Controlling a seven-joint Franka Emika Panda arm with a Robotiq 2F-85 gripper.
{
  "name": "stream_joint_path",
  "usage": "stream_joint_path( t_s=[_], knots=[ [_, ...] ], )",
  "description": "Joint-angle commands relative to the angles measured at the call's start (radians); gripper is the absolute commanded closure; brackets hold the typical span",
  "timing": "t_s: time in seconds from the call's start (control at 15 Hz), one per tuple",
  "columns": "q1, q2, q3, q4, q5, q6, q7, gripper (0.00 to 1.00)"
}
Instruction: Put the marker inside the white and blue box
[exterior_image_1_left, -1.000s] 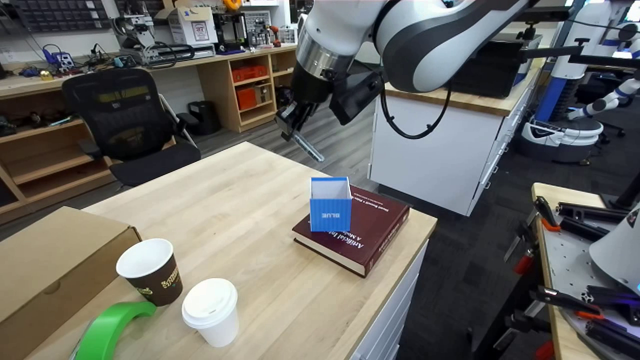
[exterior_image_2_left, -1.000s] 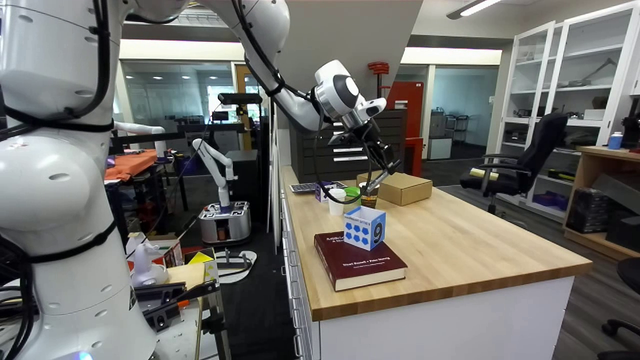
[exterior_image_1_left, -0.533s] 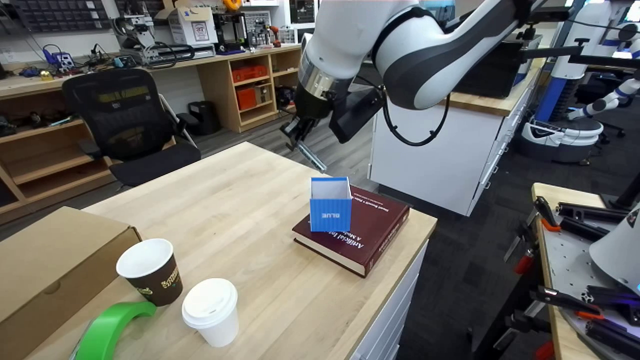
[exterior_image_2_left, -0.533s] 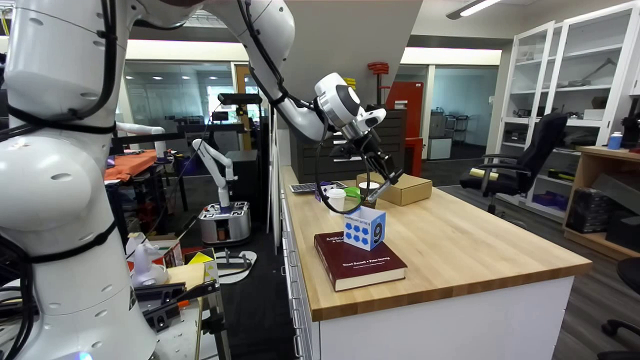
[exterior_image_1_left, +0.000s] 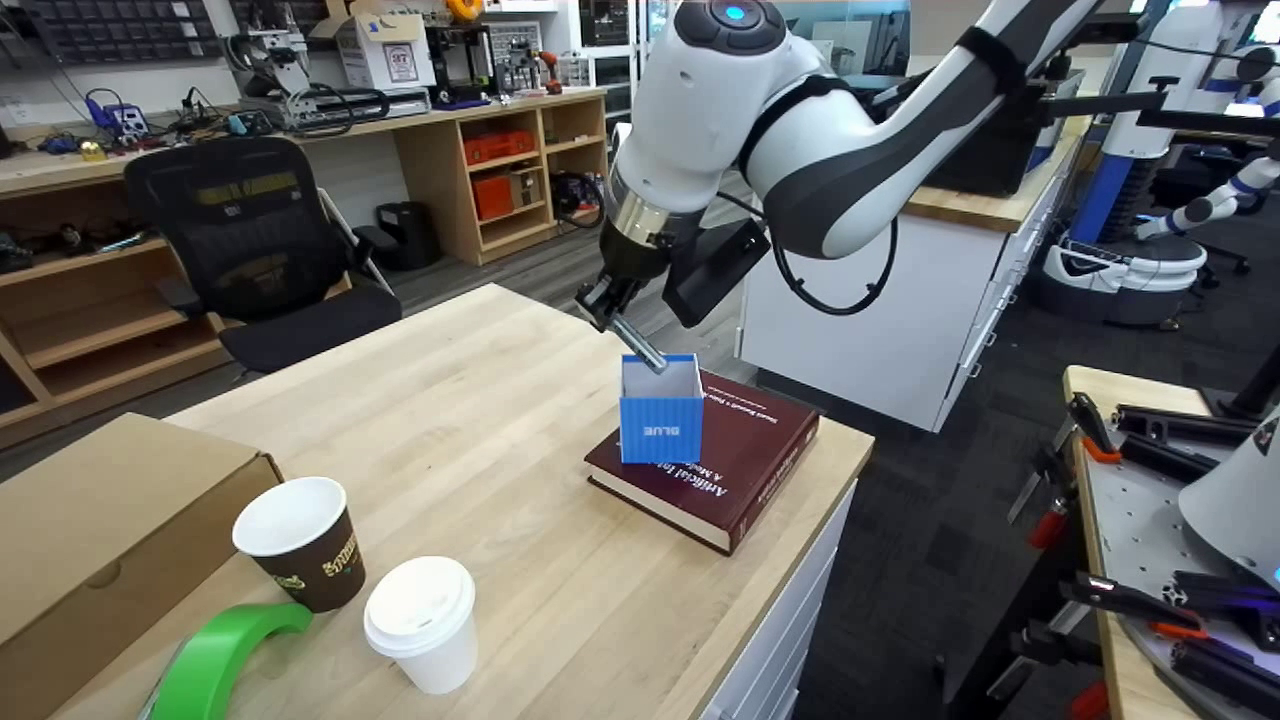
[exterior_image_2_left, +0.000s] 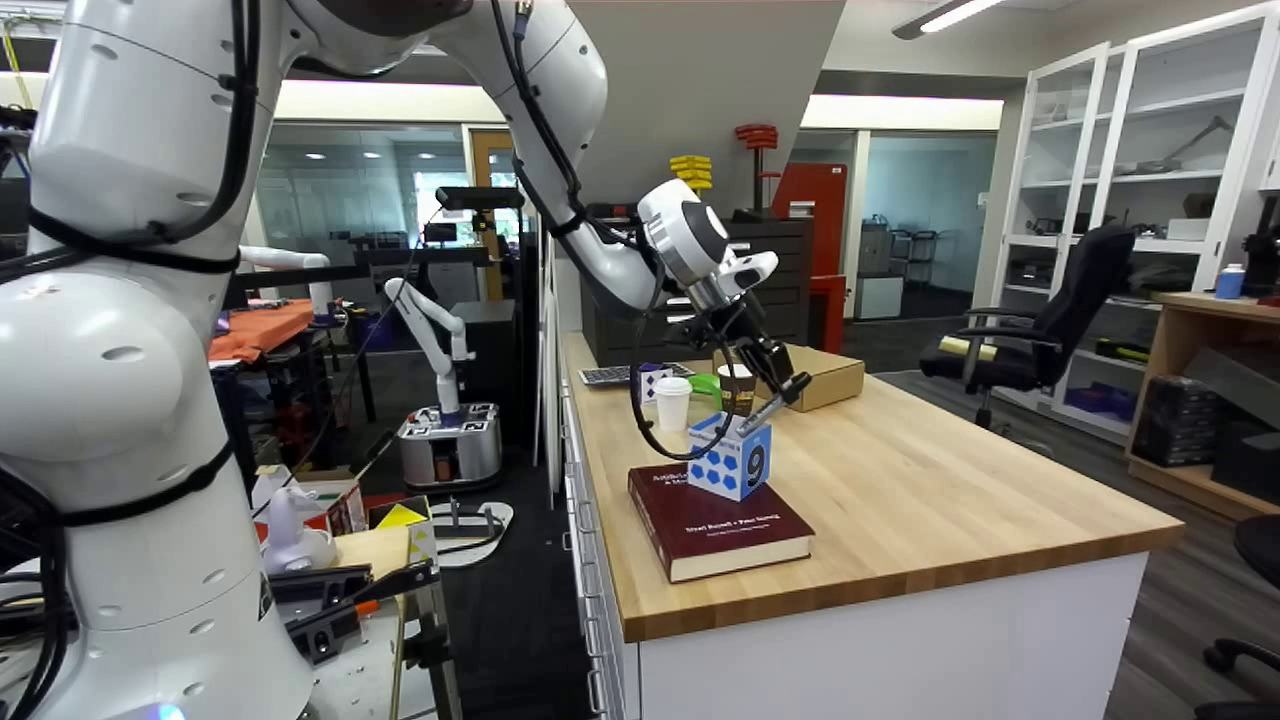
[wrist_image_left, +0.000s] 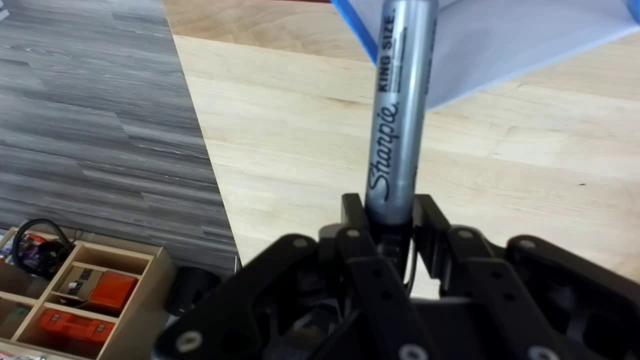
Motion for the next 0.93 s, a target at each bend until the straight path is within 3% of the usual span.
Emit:
stream_joint_path(
  t_s=[0.0, 0.2, 0.27, 0.33, 0.8, 0.87],
  knots=[
    [0.015, -0.018, -0.019, -0.033, -0.047, 0.027, 0.074, 0.93],
    [0.008, -0.023, -0.011, -0.053, -0.036, 0.039, 0.084, 0.88],
    [0.014, -0.042, -0.007, -0.076, -0.033, 0.035, 0.096, 0.46],
    [0.013, -0.045, -0.003, -0.084, -0.026, 0.038, 0.095, 0.45],
    [0.023, -0.094, -0.002, -0.122, -0.036, 0.029, 0.114, 0.01],
    [0.020, -0.104, 0.001, -0.128, -0.029, 0.025, 0.103, 0.01]
  ],
)
